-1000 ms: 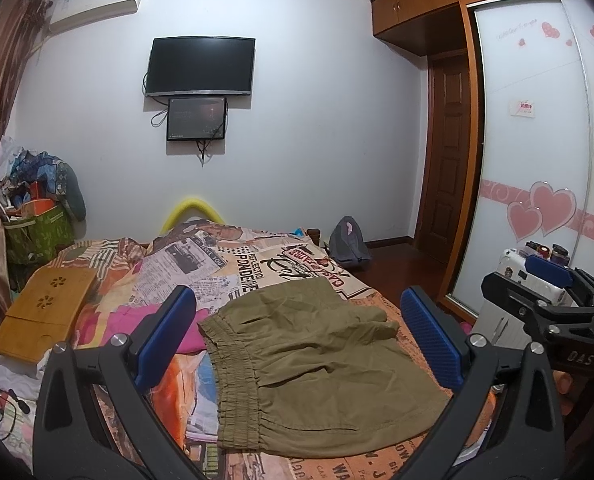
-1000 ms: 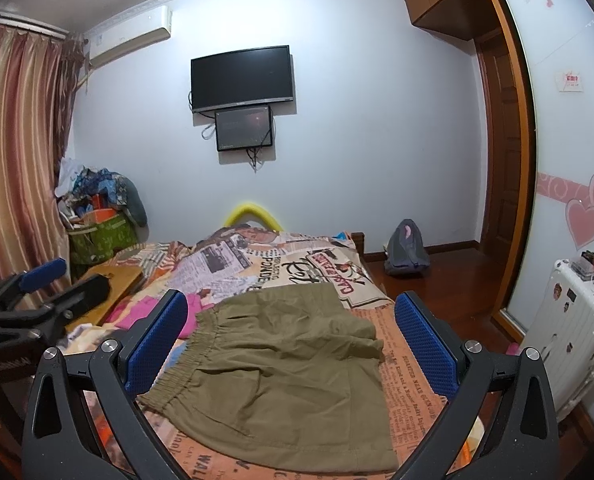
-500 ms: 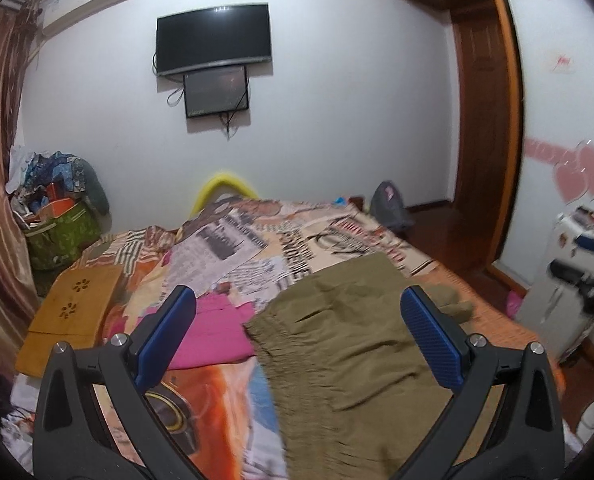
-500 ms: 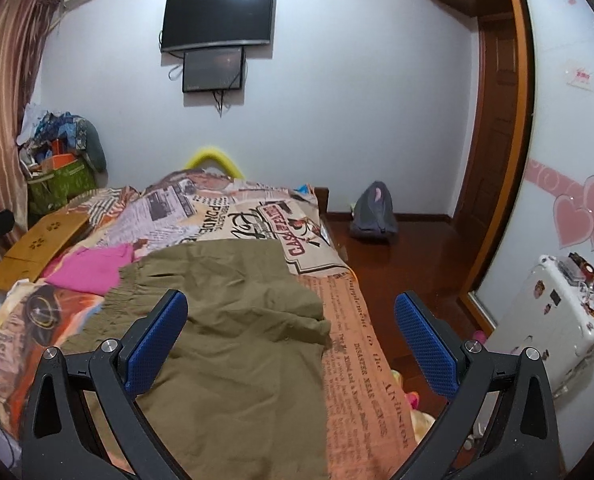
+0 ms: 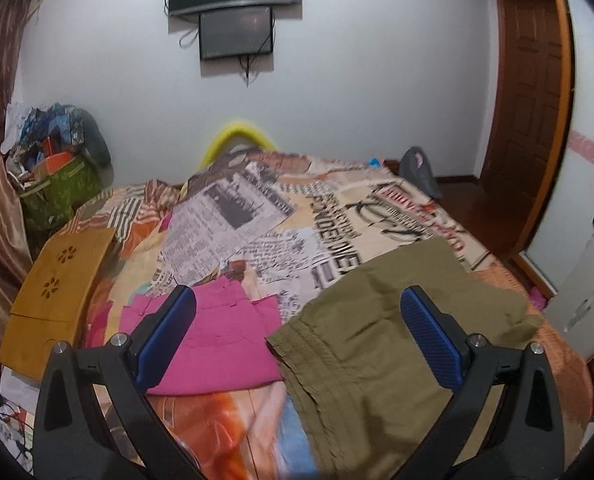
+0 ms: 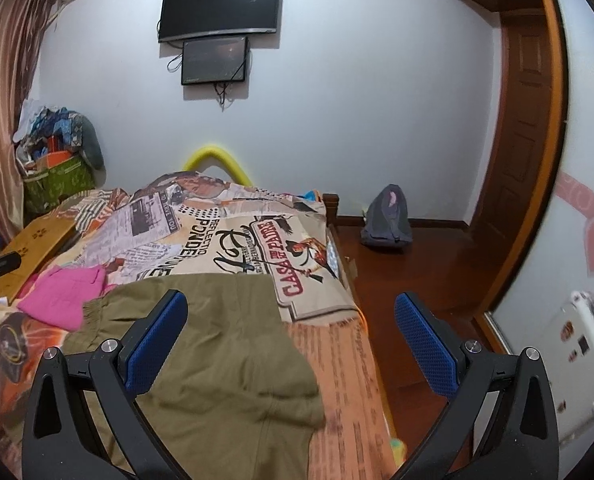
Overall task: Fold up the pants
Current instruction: 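Lower the left tool to the waistband while the right tool reaches the pant leg hem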
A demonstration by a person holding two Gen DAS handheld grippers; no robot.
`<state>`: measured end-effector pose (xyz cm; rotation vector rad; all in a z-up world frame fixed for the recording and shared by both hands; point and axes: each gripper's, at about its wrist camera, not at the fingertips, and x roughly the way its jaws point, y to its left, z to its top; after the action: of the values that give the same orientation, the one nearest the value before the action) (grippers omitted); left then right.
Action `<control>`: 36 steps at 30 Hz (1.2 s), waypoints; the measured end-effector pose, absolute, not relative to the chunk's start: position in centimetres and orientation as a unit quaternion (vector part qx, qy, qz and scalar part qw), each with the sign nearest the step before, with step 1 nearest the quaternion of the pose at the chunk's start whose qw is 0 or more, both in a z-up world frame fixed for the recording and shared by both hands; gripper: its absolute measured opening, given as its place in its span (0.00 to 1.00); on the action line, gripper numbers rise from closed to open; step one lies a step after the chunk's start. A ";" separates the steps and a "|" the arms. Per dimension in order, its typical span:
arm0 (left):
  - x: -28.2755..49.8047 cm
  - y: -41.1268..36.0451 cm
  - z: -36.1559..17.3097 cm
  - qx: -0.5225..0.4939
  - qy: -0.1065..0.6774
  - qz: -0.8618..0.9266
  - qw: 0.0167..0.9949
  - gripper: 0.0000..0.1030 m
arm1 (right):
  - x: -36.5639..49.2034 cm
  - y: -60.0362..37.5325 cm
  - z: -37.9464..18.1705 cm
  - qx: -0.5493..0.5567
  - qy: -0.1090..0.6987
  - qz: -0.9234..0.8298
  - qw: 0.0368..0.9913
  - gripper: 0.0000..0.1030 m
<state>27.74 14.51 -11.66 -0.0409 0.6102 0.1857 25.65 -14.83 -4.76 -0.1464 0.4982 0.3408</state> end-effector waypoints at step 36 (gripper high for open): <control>40.2 20.5 -29.3 -0.089 0.480 -0.002 0.873 0.73 | 47.9 -5.7 -20.8 -0.107 0.466 0.293 0.828 0.44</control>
<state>40.15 20.52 -29.31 -0.1859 1.0022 -0.0051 47.89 -5.68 -20.82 -0.2279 0.9887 0.6230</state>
